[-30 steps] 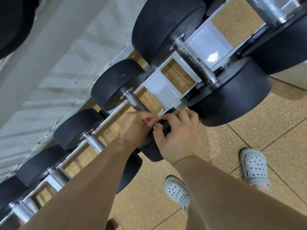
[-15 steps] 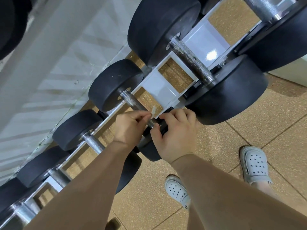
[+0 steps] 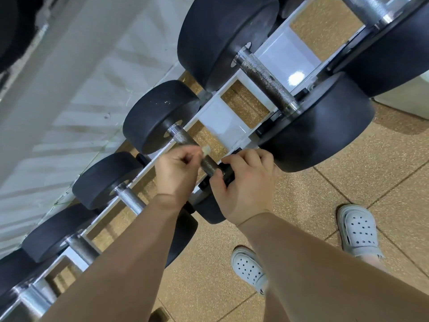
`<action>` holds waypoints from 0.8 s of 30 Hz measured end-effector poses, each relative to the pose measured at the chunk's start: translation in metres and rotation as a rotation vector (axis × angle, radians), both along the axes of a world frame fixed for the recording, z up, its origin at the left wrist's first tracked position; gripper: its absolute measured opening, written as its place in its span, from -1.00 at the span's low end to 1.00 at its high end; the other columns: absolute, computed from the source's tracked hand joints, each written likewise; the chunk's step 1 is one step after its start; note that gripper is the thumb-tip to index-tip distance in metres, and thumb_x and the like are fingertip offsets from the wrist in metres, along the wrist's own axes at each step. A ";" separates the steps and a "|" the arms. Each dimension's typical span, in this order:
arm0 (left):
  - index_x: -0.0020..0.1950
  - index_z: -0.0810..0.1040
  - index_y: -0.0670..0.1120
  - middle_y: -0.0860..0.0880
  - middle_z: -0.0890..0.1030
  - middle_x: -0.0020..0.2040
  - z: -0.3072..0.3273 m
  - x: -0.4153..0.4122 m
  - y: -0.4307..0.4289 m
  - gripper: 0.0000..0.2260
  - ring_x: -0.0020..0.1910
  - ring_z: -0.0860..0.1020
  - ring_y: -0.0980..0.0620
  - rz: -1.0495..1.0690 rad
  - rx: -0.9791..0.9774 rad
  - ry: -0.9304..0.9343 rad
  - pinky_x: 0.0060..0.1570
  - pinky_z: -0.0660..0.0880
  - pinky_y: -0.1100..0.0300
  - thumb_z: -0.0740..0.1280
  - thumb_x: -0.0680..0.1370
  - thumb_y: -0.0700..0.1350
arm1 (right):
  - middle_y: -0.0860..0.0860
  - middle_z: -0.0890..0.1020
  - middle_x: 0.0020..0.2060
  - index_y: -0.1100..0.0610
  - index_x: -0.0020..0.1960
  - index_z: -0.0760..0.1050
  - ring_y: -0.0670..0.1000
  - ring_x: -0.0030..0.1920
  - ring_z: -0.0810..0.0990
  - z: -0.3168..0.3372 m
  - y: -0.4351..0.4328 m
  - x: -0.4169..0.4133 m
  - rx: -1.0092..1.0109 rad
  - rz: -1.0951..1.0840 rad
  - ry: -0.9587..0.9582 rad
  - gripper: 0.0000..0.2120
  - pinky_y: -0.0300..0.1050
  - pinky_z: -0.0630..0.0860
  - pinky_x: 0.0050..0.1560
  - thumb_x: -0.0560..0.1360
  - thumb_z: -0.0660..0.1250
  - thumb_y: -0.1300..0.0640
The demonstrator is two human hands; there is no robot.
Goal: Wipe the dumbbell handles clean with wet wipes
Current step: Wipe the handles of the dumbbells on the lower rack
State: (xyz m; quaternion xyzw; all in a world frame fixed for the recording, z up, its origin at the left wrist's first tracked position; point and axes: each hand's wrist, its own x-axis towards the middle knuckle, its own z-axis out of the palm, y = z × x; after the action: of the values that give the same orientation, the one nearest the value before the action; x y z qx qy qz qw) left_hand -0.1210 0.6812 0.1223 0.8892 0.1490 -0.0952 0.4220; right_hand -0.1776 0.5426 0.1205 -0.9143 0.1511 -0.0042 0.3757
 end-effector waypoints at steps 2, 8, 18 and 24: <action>-0.13 0.70 0.12 0.12 0.58 -0.36 -0.001 0.017 0.001 -0.77 -0.39 0.48 0.19 0.107 0.036 -0.103 -0.23 0.55 0.20 0.44 0.56 -0.22 | -0.02 0.58 -0.10 0.05 -0.04 0.67 0.17 0.15 0.44 0.000 0.000 0.000 0.016 -0.011 -0.016 -0.71 0.16 0.38 0.11 0.41 0.30 -0.09; -0.17 0.71 0.21 -0.03 0.60 -0.34 -0.002 -0.007 0.000 -0.68 -0.34 0.50 0.07 -0.005 -0.072 0.075 -0.22 0.57 0.09 0.44 0.56 -0.24 | -0.01 0.58 -0.10 0.04 -0.05 0.67 0.18 0.14 0.45 -0.001 0.002 0.001 0.018 -0.021 -0.014 -0.70 0.19 0.40 0.11 0.40 0.28 -0.09; -0.13 0.72 0.11 -0.05 0.66 -0.27 -0.008 0.009 0.009 -0.83 -0.34 0.55 0.11 -0.050 0.025 -0.068 -0.22 0.55 0.13 0.44 0.54 -0.17 | -0.01 0.59 -0.11 0.06 -0.03 0.68 0.16 0.12 0.43 -0.005 0.002 -0.001 0.029 -0.022 -0.041 -0.68 0.21 0.42 0.09 0.41 0.27 -0.10; -0.12 0.75 0.02 0.05 0.69 -0.24 -0.003 -0.005 0.008 -0.84 -0.28 0.59 0.04 -0.426 0.152 0.021 -0.14 0.57 0.12 0.48 0.50 -0.25 | -0.01 0.59 -0.11 0.05 -0.05 0.67 0.15 0.12 0.43 -0.003 0.002 0.000 0.014 -0.024 -0.039 -0.71 0.19 0.41 0.10 0.43 0.28 -0.09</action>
State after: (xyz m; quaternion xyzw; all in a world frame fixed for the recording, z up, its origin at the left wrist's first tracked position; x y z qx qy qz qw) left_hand -0.1261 0.6894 0.1190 0.9287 -0.0308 -0.1801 0.3227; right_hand -0.1772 0.5447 0.1177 -0.9094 0.1549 -0.0254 0.3851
